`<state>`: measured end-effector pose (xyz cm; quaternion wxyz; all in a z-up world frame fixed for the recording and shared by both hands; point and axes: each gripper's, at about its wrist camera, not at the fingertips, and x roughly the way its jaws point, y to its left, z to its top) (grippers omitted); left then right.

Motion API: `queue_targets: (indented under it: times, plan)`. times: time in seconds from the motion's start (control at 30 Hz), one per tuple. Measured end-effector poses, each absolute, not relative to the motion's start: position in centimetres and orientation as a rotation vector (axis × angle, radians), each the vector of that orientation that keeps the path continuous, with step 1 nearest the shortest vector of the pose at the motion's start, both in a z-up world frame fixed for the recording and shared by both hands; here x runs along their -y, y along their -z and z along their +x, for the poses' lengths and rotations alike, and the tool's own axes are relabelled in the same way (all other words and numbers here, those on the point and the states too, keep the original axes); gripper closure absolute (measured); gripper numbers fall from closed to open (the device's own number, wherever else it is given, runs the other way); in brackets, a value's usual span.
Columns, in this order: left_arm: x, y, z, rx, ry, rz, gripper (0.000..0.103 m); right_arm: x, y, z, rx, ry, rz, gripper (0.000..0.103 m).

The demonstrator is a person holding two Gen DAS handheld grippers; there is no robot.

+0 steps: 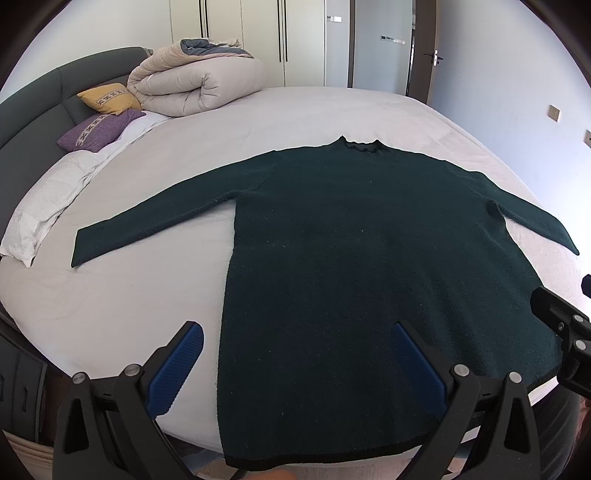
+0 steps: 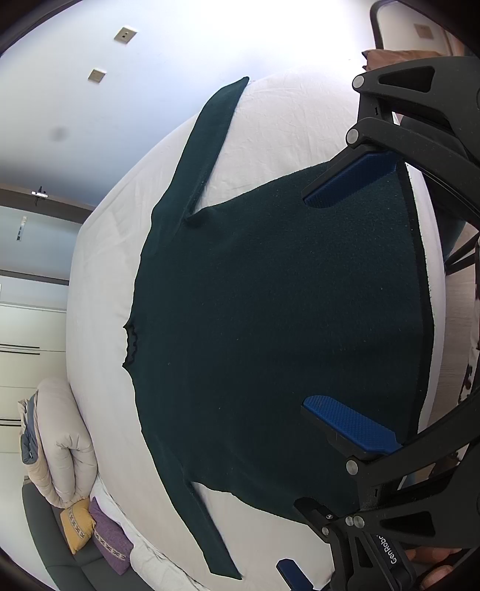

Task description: Fold small clothes

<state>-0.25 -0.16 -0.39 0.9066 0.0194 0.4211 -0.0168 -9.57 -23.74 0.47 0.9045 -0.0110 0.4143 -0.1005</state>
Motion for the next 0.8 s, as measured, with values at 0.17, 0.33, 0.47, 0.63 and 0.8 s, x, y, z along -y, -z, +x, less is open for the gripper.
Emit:
queue_targets:
  times: [0.17, 0.33, 0.47, 0.63, 0.8]
  plan:
    - [0.4, 0.7, 0.0, -0.863, 0.031, 0.05, 0.0, 23.7, -0.4, -9.6, -0.857, 0.207, -0.022, 0.0]
    - [0.2, 1.0, 1.0, -0.873, 0.065, 0.023, 0.0, 25.7, -0.7, -9.3, -0.825, 0.168, 0.061, 0.0]
    - [-0.2, 1.3, 3.3, -0.909, 0.101, -0.032, 0.0, 32.6, -2.0, -9.3, -0.694, 0.114, 0.302, 0.0]
    - [0.4, 1.1, 5.8, -0.855, 0.167, -0.052, 0.0, 47.2, -1.1, -9.0, -0.558, 0.213, 0.654, 0.0]
    - [1.0, 2.1, 8.7, -0.927, 0.172, -0.096, 0.0, 61.8, 3.4, -9.5, -0.452, 0.312, 1.053, 0.0]
